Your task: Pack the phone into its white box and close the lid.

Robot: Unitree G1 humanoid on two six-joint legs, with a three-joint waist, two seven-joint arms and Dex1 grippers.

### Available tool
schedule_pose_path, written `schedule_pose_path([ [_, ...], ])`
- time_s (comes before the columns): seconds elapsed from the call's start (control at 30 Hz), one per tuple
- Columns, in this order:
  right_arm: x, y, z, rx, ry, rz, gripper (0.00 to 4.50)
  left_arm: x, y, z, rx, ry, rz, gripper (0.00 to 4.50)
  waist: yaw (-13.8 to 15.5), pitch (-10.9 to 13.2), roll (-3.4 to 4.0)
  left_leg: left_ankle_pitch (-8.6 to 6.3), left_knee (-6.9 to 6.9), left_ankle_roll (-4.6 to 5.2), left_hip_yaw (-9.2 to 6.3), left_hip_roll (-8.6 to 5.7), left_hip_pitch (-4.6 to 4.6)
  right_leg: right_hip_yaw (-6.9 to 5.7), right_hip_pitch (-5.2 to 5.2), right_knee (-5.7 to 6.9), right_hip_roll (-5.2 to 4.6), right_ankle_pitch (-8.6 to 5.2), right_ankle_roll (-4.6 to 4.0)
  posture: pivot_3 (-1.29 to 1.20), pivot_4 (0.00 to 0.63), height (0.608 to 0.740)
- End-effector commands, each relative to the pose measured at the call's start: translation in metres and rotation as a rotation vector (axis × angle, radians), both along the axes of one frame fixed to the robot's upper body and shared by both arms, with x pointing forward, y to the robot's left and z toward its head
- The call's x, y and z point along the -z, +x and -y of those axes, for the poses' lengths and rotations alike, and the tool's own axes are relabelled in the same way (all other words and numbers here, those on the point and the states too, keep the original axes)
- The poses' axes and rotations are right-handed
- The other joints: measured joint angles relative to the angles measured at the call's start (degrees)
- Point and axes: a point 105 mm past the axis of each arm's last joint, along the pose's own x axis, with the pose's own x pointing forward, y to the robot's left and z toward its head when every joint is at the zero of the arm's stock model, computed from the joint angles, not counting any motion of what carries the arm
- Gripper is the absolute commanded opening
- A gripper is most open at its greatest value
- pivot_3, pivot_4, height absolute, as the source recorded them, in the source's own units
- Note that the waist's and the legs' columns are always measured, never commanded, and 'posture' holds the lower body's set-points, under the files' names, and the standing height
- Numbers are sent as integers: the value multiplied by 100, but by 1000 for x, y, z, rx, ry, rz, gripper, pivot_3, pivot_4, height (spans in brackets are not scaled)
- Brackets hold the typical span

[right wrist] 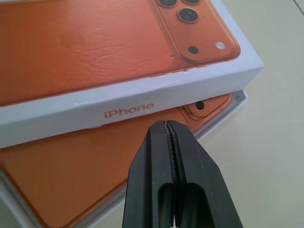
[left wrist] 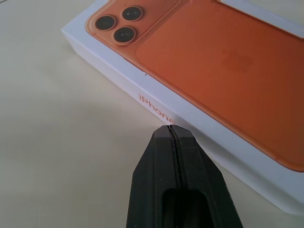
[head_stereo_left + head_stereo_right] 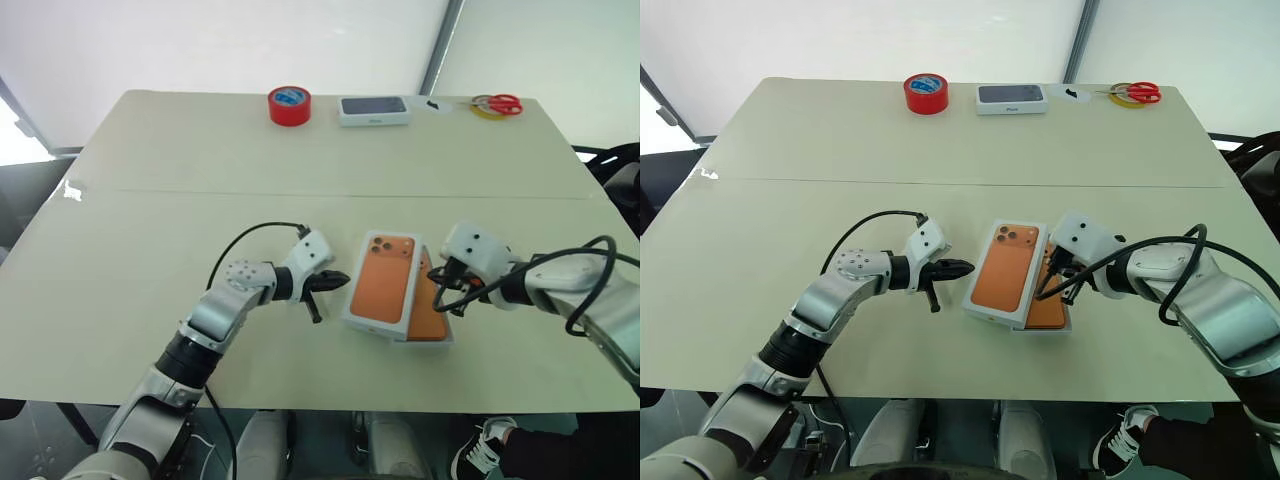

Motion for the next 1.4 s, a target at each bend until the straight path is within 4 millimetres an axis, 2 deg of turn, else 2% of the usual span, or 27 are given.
schedule_pose_path([
  [0.03,-4,-4,-16,-52,8,23,28,-13,-3,14,49,-40,9,0,0,0,0,0,0,0,0,0,0,0,0,0,0,0,1,0,150,740],
  [0.27,-1,-4,-18,-54,1,19,28,-18,-8,25,93,-68,1,0,5,0,0,0,2,0,0,-1,0,0,1,1,-1,1,1,0,150,740],
  [0.5,-4,-3,-5,-24,-12,22,28,-33,-15,36,136,-144,-22,0,3,0,0,0,3,0,0,-2,-1,0,2,0,-2,1,1,0,150,740],
  [0.93,-1,-3,21,27,-51,11,28,-33,-28,56,226,-151,-49,0,6,0,0,0,5,0,1,-5,2,0,3,4,-1,1,1,0,150,740],
  [1.4,7,-13,22,13,-54,-29,28,-26,-35,59,263,-125,-65,0,3,-1,1,0,9,0,0,-4,3,0,6,5,-1,1,1,0,150,740],
])
